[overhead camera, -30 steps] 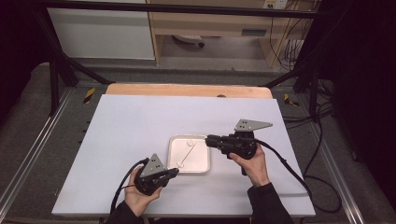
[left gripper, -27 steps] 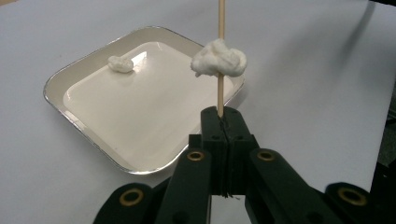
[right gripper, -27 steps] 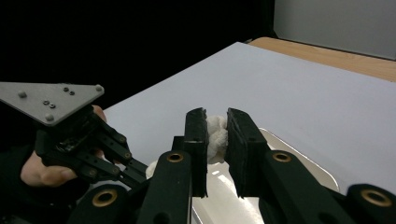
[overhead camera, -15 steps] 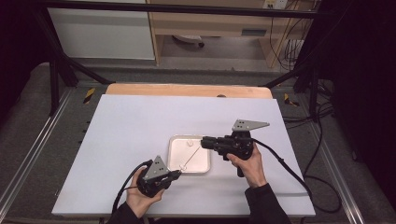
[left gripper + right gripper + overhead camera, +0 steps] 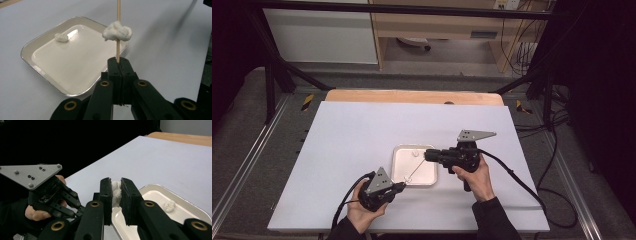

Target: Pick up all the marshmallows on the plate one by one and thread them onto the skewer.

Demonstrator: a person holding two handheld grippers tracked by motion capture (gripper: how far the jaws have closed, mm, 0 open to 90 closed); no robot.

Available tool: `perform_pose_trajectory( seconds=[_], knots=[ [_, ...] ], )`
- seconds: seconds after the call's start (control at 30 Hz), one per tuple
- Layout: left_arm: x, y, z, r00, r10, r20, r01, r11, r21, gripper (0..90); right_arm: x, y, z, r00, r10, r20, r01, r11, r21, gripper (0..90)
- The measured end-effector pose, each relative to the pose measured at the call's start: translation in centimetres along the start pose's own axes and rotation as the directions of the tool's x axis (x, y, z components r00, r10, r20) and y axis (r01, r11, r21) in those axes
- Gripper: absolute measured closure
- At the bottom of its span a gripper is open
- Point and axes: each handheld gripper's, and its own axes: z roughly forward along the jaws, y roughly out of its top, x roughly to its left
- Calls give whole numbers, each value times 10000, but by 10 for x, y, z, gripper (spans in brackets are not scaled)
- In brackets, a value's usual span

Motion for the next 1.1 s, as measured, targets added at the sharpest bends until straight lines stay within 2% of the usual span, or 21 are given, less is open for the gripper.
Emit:
perform_pose_trajectory(
  seconds=[0.17, 0.53, 0.73, 0.9, 1.1],
  knots=[
    [-1, 0, -1, 10000, -10, -71, 9, 9999, -142, 891, 1, -1, 2, 9999, 73, -139, -75, 9999, -151, 811],
    [-1, -2, 0, 9999, -5, -135, 3, 9999, -112, 891, 5, -6, 8, 9992, 160, -361, -170, 9995, -279, 816],
    [-3, -1, 1, 10000, 53, -77, -53, 10000, -46, 891, 6, -9, 10, 9993, 165, -348, -173, 9996, -243, 817],
    [-2, -2, 2, 9998, 17, -192, -17, 10000, 4, 891, 6, -11, 12, 9994, 146, -303, -152, 9997, -186, 817],
    [-3, -1, 1, 9997, 36, -224, -38, 9999, -105, 892, 8, -12, 12, 9992, 137, -368, -146, 9996, -250, 818]
  ],
)
